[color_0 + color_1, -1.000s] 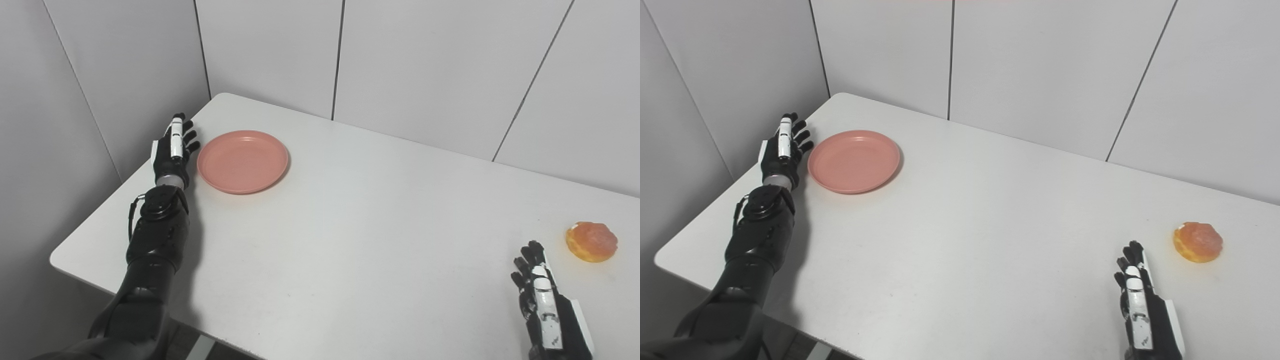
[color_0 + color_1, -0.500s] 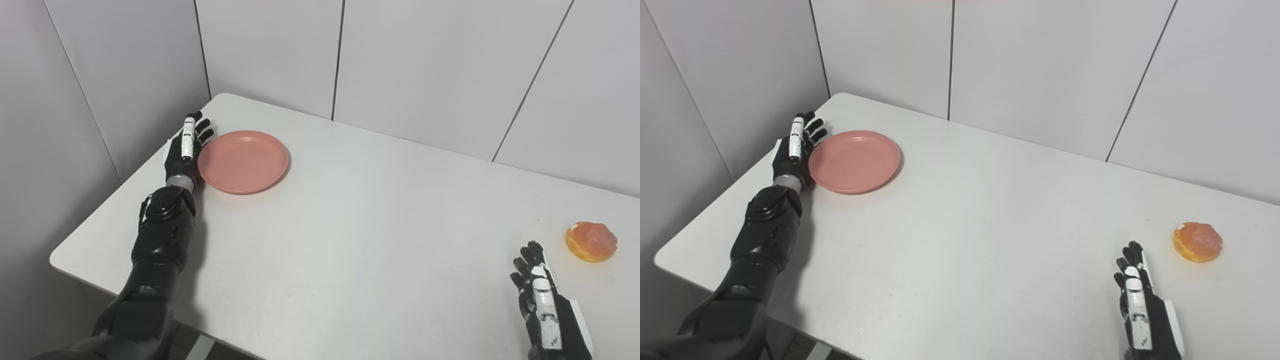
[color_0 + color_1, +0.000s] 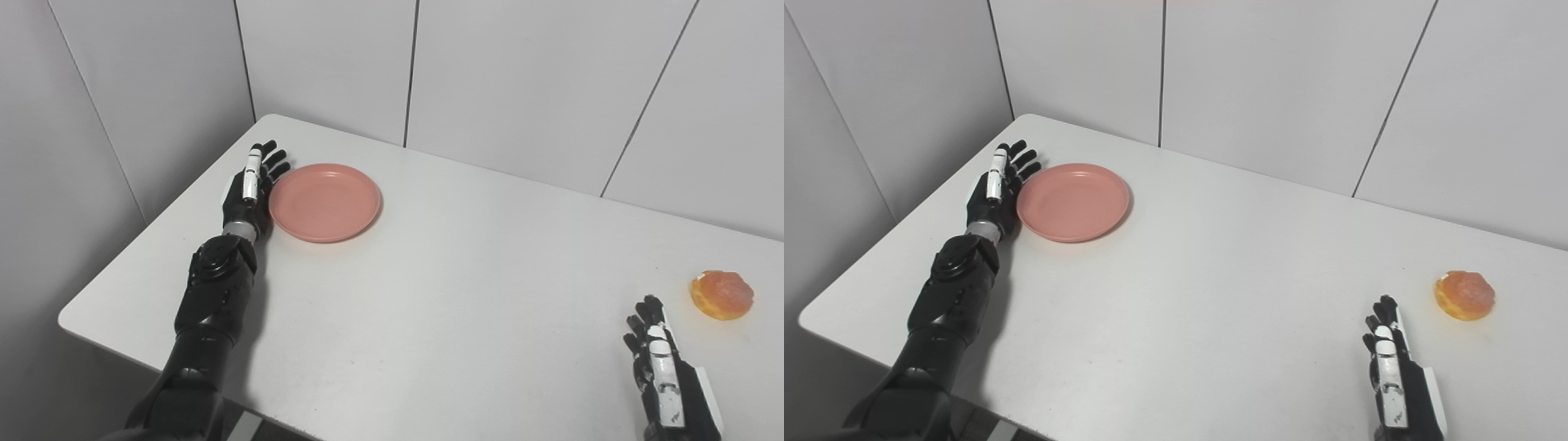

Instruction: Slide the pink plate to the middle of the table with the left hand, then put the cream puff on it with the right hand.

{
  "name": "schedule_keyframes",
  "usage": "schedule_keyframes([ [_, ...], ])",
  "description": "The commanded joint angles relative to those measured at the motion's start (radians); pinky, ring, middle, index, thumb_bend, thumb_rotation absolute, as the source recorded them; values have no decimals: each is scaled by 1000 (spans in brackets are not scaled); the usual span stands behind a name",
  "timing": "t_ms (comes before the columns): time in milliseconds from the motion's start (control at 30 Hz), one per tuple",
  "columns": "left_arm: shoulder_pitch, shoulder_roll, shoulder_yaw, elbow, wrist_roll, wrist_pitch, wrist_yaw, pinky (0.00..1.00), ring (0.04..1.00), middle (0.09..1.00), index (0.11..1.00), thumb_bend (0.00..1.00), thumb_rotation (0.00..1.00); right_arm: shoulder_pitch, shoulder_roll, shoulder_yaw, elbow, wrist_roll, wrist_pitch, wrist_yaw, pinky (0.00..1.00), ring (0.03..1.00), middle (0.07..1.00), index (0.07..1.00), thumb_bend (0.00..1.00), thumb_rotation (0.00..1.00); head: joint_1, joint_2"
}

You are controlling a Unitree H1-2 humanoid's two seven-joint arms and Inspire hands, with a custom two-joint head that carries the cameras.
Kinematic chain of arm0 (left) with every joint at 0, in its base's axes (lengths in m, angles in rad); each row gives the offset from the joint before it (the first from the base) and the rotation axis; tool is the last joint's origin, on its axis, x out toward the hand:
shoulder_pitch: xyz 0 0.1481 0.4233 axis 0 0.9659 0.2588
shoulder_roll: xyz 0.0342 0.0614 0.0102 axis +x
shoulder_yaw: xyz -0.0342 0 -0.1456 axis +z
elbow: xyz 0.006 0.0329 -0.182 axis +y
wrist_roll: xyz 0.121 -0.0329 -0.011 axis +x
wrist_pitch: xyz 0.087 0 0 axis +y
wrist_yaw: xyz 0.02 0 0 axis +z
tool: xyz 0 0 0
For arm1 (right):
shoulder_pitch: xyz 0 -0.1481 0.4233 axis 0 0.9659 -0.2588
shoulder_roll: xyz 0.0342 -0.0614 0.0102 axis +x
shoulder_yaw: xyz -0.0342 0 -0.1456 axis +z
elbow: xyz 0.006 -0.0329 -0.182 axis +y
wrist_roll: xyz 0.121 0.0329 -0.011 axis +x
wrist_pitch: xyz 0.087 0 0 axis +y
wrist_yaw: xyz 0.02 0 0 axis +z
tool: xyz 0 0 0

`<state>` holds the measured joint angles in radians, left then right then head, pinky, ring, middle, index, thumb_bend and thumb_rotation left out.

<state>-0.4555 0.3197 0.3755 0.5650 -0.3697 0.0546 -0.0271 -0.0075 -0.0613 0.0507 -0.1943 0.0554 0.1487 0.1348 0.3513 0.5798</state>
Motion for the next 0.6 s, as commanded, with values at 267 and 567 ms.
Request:
schedule_keyframes([
  [267, 13, -18, -42, -31, 14, 31, -9, 886, 894, 891, 871, 397, 1000, -20, 7, 4, -30, -7, -34, -7, 998, 993, 1000, 996, 140, 1000, -10, 6],
  [567, 25, -44, -63, -45, 7, 41, -24, 877, 878, 883, 853, 382, 1000, -22, 10, 10, -33, -14, -28, -14, 1000, 992, 998, 995, 143, 1000, -25, 12],
])
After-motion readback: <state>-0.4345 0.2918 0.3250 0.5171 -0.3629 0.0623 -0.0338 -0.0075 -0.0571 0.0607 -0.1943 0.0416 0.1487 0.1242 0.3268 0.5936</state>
